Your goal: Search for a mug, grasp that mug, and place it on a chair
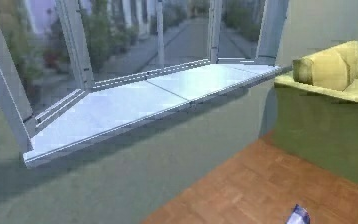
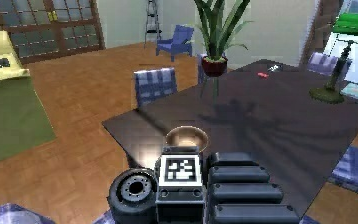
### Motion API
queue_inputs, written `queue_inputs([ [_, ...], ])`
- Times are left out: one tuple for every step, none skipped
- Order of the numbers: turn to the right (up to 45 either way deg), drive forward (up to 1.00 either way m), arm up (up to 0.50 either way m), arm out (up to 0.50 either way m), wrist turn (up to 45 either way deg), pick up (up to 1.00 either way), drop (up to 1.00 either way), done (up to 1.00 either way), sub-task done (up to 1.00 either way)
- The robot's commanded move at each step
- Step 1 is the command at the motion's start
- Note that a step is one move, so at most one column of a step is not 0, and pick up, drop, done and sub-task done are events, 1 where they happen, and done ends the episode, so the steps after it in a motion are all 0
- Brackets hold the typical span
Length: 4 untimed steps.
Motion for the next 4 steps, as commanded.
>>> queue_inputs([
  [-45.0,0.0,0.0,0.0,0.0,0.0,0.0,0.0,0.0],
  [-12.0,0.0,0.0,0.0,0.0,0.0,0.0,0.0,0.0],
  [45.0,0.0,0.0,0.0,0.0,0.0,0.0,0.0,0.0],
  [3.0,0.0,0.0,0.0,0.0,0.0,0.0,0.0,0.0],
])
